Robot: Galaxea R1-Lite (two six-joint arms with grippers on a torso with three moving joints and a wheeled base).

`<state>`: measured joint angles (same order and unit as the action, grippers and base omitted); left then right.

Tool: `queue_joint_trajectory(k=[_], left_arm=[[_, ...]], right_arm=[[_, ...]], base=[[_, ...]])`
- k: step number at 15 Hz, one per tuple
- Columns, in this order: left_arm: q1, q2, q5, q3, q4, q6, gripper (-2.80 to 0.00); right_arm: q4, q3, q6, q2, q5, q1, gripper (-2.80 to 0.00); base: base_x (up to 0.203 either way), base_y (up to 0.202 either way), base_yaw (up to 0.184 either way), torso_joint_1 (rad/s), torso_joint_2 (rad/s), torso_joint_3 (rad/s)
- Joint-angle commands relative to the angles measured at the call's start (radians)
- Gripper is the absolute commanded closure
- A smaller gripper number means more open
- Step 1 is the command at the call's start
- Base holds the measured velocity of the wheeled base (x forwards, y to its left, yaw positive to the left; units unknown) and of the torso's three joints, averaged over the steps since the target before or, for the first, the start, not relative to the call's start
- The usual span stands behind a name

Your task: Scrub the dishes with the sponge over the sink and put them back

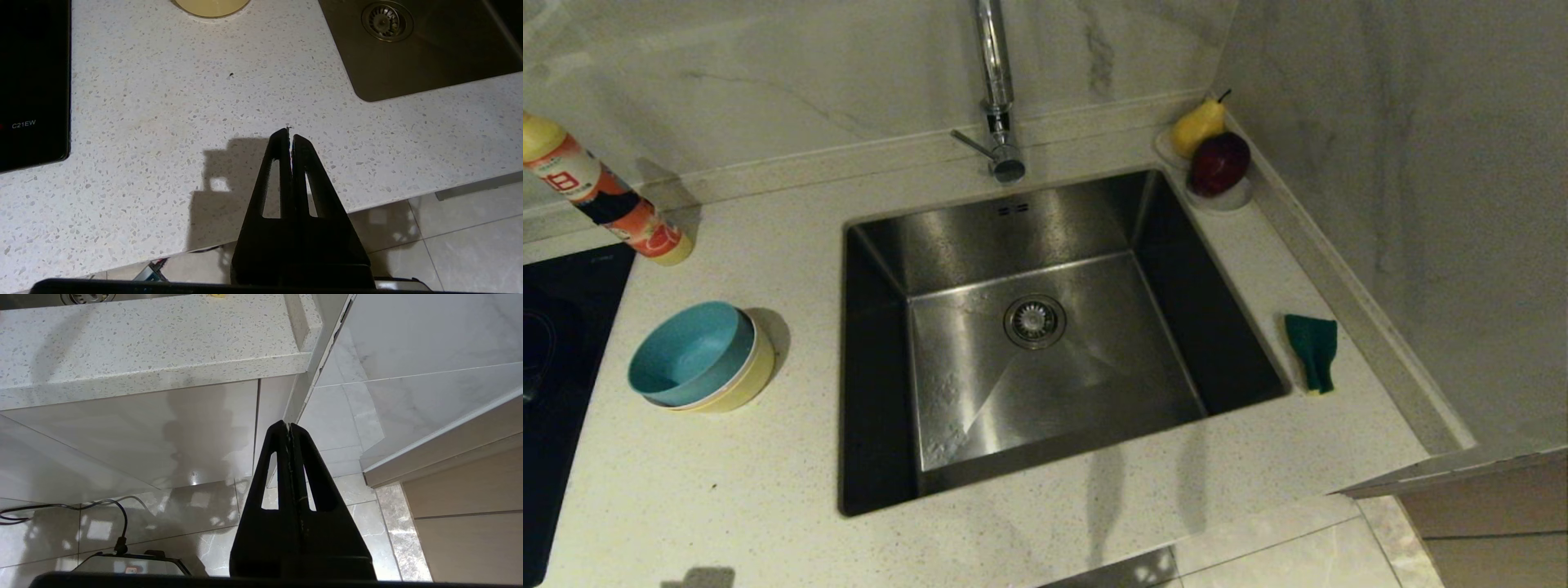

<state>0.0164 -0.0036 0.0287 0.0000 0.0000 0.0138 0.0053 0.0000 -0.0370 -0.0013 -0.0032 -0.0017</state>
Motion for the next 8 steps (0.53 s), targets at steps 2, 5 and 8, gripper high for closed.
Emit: queue_joint_trajectory(k=[2, 5, 8], left_arm=[[0.0, 0.005, 0.0, 0.0, 0.0, 0.0, 0.0], [0.0, 0.005, 0.0, 0.0, 0.0, 0.0, 0.0], [0.0, 0.005, 0.0, 0.0, 0.0, 0.0, 0.0]], right_arm=[[0.0, 0.0, 0.006, 0.001, -0.001, 0.0, 0.0], [-0.002, 0.0, 0.035, 0.001, -0.01, 0.0, 0.0], [-0.005, 0.0, 0.043, 0.001, -0.008, 0.0, 0.0]], base=[[0.0, 0.0, 0.0, 0.0, 0.0, 0.0], [0.0, 0.0, 0.0, 0.0, 0.0, 0.0], [0.0, 0.0, 0.0, 0.0, 0.0, 0.0]])
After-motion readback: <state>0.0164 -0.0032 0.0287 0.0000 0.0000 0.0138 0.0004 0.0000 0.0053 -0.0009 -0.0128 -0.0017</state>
